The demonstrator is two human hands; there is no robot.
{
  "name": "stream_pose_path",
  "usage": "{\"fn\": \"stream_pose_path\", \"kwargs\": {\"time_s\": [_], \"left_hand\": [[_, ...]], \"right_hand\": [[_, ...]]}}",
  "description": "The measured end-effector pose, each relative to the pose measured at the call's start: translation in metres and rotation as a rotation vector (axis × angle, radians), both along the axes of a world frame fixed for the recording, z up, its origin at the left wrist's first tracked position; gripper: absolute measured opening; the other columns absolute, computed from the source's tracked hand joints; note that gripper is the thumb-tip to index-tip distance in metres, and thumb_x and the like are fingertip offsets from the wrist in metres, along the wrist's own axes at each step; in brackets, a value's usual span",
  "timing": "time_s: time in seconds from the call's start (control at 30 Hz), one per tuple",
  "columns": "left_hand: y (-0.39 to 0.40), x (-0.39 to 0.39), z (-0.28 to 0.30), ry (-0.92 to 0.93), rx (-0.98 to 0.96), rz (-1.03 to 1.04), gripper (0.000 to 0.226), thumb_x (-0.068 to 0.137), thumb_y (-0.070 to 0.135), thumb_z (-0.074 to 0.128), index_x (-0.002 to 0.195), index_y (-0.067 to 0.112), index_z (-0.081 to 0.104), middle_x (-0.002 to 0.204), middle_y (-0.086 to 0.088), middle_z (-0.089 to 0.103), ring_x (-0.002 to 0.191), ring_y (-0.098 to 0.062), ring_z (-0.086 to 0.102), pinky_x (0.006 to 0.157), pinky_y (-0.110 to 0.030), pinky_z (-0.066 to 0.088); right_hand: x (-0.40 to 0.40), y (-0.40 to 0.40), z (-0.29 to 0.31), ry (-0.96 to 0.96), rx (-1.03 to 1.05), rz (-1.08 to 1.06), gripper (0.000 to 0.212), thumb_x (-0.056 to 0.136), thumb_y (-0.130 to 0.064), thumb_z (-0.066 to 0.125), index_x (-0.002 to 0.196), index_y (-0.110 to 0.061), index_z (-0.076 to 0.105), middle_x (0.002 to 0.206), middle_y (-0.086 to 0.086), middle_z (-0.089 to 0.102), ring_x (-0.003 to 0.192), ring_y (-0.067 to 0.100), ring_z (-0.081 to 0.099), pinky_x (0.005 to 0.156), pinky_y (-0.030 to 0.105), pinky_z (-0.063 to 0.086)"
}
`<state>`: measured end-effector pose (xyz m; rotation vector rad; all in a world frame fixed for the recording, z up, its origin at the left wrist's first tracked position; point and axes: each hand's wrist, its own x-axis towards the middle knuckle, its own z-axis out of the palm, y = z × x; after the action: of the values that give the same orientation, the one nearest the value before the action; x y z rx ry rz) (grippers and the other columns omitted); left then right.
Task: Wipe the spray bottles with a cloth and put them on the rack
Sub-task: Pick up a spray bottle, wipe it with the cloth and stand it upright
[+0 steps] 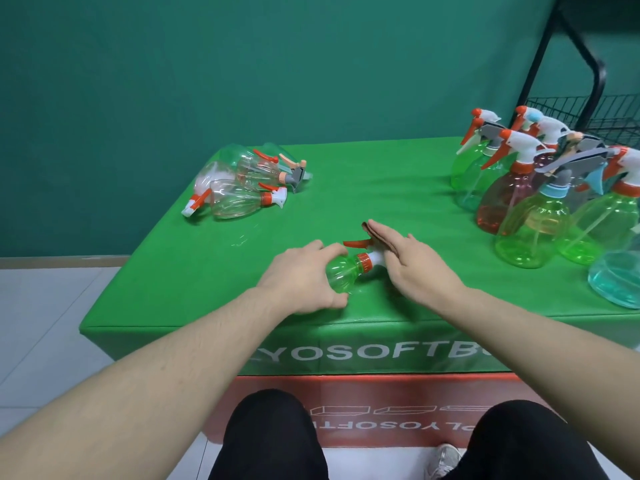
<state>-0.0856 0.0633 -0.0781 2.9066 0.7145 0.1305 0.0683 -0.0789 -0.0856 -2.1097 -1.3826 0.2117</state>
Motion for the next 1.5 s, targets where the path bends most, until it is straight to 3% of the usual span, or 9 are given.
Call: {"fn": "stream_pose_path", "kwargs": {"time_s": [0.03, 0.1, 0.2, 0.27, 0.57, 0.87, 1.07, 1.33, 1.5], "left_hand": [[0.000, 0.000, 0.000, -0.003, -0.004, 0.002, 0.085, 0.077, 0.060, 0.075, 0.151, 0.041, 0.037, 0.124, 0.006, 0.055, 0.095, -0.017, 0.061, 0.085, -0.036, 0.058], [0.001, 0.000, 0.001, -0.013, -0.016, 0.008, 0.084, 0.077, 0.060, 0.076, 0.150, 0.041, 0.038, 0.125, 0.007, 0.056, 0.094, -0.015, 0.061, 0.084, -0.035, 0.058], [0.001, 0.002, 0.002, -0.021, -0.029, 0.007, 0.084, 0.078, 0.058, 0.077, 0.150, 0.041, 0.038, 0.127, 0.007, 0.057, 0.093, -0.013, 0.062, 0.083, -0.033, 0.057], [0.000, 0.003, 0.002, -0.024, -0.035, 0.006, 0.083, 0.078, 0.058, 0.078, 0.150, 0.040, 0.039, 0.128, 0.006, 0.057, 0.095, -0.013, 0.062, 0.085, -0.034, 0.057], [0.001, 0.000, 0.000, -0.043, -0.023, -0.019, 0.083, 0.079, 0.060, 0.076, 0.150, 0.039, 0.039, 0.132, 0.006, 0.056, 0.104, -0.017, 0.061, 0.093, -0.039, 0.056], [0.000, 0.001, 0.001, -0.033, 0.002, -0.047, 0.081, 0.080, 0.061, 0.074, 0.149, 0.039, 0.040, 0.129, 0.008, 0.057, 0.100, -0.014, 0.056, 0.089, -0.033, 0.053], [-0.001, 0.001, 0.002, -0.031, 0.002, -0.046, 0.079, 0.081, 0.061, 0.073, 0.149, 0.039, 0.040, 0.132, 0.008, 0.056, 0.103, -0.013, 0.057, 0.090, -0.032, 0.052], [-0.003, 0.002, 0.006, -0.031, -0.019, -0.034, 0.078, 0.081, 0.058, 0.075, 0.149, 0.037, 0.041, 0.135, 0.007, 0.056, 0.109, -0.013, 0.059, 0.089, -0.033, 0.053], [-0.005, -0.001, 0.005, -0.041, -0.017, -0.027, 0.081, 0.081, 0.059, 0.075, 0.150, 0.035, 0.040, 0.138, 0.006, 0.055, 0.114, -0.015, 0.058, 0.096, -0.036, 0.054]], "right_hand": [[0.002, -0.002, -0.002, -0.069, -0.036, 0.024, 0.059, 0.103, -0.011, 0.037, 0.159, -0.031, 0.030, 0.156, -0.010, 0.043, 0.141, 0.008, 0.045, 0.126, 0.034, 0.018], [0.004, -0.009, -0.003, -0.155, -0.067, 0.068, 0.062, 0.101, -0.008, 0.038, 0.160, -0.028, 0.027, 0.162, -0.004, 0.035, 0.152, 0.010, 0.026, 0.126, 0.028, 0.007], [0.001, -0.022, -0.005, -0.216, -0.069, 0.117, 0.065, 0.098, -0.004, 0.041, 0.159, -0.023, 0.028, 0.163, 0.000, 0.034, 0.152, 0.011, 0.025, 0.116, 0.007, -0.002], [-0.001, -0.031, -0.006, -0.246, -0.062, 0.149, 0.066, 0.096, -0.004, 0.042, 0.159, -0.020, 0.031, 0.162, 0.003, 0.035, 0.150, 0.015, 0.029, 0.113, 0.002, -0.003], [0.011, -0.032, -0.013, -0.343, -0.134, 0.192, 0.069, 0.094, -0.017, 0.034, 0.161, -0.023, 0.020, 0.165, 0.003, 0.029, 0.153, 0.012, 0.022, 0.123, 0.023, 0.002], [0.025, 0.003, 0.002, -0.188, -0.216, 0.130, 0.061, 0.104, -0.013, 0.035, 0.161, -0.027, 0.020, 0.164, -0.008, 0.032, 0.149, 0.013, 0.033, 0.127, 0.045, 0.012], [0.016, -0.002, -0.003, -0.172, -0.154, 0.105, 0.061, 0.102, -0.010, 0.036, 0.160, -0.026, 0.023, 0.164, -0.001, 0.032, 0.153, 0.015, 0.024, 0.126, 0.037, 0.010], [-0.007, -0.030, -0.006, -0.297, -0.114, 0.184, 0.067, 0.098, -0.006, 0.043, 0.160, -0.020, 0.022, 0.166, 0.003, 0.026, 0.154, 0.017, 0.019, 0.116, 0.011, -0.004], [-0.010, -0.032, -0.014, -0.309, -0.113, 0.229, 0.068, 0.095, -0.009, 0.041, 0.160, -0.021, 0.024, 0.166, 0.002, 0.025, 0.156, 0.019, 0.015, 0.128, 0.037, 0.010]]}}
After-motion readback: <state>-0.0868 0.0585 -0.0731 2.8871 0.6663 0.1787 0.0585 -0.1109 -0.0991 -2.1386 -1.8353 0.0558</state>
